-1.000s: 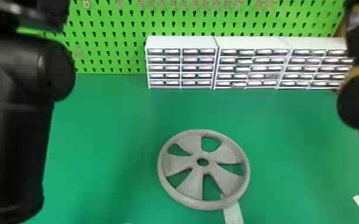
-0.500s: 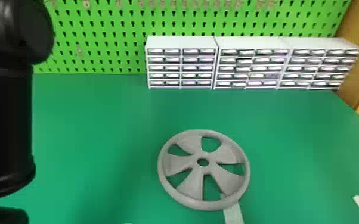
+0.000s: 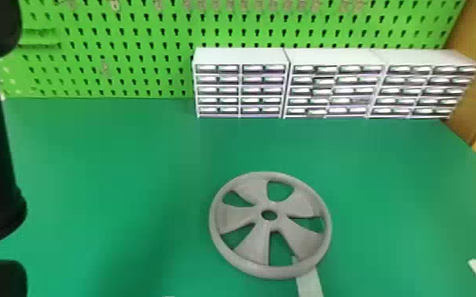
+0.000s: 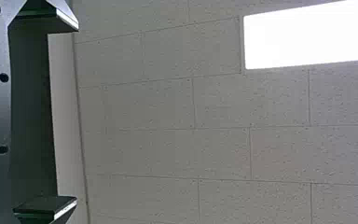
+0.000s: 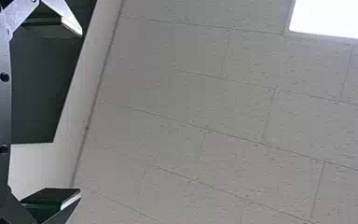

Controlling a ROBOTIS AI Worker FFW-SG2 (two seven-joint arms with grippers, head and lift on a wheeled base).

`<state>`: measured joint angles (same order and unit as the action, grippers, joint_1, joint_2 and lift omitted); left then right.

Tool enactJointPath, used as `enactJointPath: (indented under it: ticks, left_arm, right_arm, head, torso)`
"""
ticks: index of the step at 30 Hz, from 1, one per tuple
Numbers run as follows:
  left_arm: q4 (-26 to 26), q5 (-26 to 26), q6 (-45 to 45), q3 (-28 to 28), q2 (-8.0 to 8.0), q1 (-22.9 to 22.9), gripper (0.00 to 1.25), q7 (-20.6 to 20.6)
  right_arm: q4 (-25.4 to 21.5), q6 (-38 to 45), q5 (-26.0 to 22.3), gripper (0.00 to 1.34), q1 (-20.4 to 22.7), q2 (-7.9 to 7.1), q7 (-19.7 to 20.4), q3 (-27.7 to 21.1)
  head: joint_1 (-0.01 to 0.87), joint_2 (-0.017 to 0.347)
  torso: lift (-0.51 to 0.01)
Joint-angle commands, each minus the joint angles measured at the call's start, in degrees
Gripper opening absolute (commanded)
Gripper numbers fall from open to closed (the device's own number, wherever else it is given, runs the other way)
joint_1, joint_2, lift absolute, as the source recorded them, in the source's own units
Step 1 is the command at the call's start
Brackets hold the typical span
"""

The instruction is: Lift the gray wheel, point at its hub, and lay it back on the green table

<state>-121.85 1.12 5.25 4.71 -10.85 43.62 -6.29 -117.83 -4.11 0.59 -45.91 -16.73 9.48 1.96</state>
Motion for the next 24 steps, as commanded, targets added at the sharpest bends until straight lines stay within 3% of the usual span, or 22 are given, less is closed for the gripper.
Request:
enactJointPath:
  ticks: [1,24]
  left_arm:
    - [-0.85,-0.07,0.55,-0.66,-0.05,-0.29,1.25,-0.21]
    - [-0.94,0.11,1.34,0.57,-0.31,-0.11,1.25,-0.74]
  right_arm:
    - [-1.0,-0.29,0.37,1.23,-0.23,-0.23,0.1,0.06]
    - [-1.09,-0.55,0.99,1.23,0.04,-0.06,1.51,1.12]
  head:
    - [0.692,0.048]
    - [0.692,0.048]
  torso:
    - [-0.093]
    - [-0.093]
